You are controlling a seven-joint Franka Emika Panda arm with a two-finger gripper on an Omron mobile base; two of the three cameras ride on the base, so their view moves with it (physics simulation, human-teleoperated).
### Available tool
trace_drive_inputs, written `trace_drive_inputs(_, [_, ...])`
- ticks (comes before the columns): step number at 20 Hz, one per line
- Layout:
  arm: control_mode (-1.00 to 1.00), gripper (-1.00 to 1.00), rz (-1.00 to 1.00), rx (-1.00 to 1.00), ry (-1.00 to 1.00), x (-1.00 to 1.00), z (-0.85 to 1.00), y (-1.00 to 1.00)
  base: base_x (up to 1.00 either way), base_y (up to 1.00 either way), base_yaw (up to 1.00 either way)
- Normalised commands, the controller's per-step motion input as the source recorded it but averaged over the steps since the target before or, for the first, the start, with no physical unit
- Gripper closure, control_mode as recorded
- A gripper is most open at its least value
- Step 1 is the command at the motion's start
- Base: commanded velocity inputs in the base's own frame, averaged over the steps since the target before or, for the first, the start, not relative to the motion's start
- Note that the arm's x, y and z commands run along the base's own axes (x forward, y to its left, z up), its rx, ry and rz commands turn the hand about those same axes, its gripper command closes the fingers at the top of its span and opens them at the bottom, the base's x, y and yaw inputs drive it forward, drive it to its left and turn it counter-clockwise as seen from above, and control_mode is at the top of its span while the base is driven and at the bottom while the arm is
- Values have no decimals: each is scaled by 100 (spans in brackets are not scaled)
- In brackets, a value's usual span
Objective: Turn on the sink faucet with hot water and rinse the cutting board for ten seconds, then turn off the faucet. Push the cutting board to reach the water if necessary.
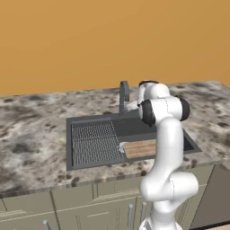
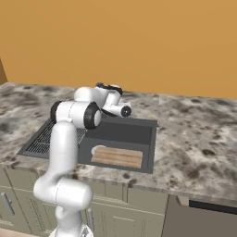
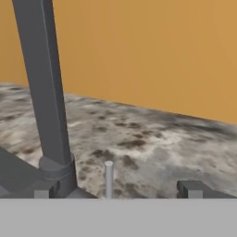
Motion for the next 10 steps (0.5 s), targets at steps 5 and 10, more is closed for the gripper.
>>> trace_drive_inputs(5, [-100, -100, 0, 0, 0, 11, -1, 10, 0, 0, 0])
trace_drive_inputs(10, [-100, -100, 0, 0, 0, 6, 0, 9, 0, 0, 0])
